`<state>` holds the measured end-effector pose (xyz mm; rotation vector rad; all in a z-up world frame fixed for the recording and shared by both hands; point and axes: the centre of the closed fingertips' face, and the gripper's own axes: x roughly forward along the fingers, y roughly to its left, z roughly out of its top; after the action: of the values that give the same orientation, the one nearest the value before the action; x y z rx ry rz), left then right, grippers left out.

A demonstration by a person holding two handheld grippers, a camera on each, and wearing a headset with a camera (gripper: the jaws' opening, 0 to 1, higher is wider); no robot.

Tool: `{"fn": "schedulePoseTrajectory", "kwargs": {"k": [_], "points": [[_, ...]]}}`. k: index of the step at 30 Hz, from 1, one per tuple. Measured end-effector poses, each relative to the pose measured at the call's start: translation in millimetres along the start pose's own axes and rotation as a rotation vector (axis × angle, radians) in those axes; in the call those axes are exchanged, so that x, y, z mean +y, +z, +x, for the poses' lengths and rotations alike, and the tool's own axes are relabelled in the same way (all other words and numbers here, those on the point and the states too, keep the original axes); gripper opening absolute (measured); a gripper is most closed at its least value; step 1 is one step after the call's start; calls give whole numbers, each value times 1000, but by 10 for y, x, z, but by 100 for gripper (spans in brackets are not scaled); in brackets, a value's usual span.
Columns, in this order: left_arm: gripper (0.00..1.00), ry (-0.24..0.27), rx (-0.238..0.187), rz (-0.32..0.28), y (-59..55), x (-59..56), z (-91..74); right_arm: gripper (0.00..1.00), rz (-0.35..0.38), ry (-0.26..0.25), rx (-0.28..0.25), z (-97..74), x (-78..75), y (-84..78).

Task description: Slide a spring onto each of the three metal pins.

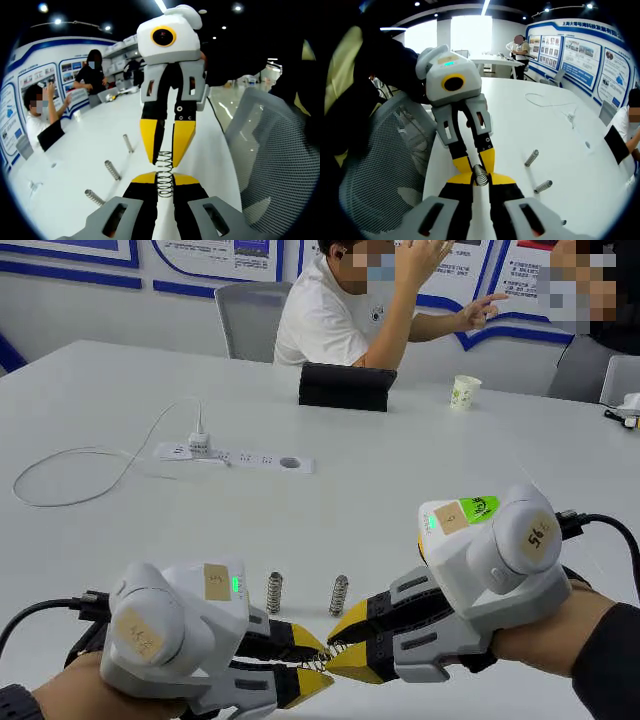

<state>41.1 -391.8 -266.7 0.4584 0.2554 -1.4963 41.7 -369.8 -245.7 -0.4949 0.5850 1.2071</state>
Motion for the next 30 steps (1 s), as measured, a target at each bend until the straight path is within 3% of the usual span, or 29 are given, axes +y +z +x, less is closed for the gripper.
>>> {"fn": "schedulePoseTrajectory", "kwargs": {"k": [15, 30], "points": [[12, 7, -5, -42, 16, 25, 32, 12, -90, 6, 126, 11, 10, 24], [20, 1, -7, -78, -2, 7, 13, 11, -104, 12, 189, -13, -27, -16]]}}
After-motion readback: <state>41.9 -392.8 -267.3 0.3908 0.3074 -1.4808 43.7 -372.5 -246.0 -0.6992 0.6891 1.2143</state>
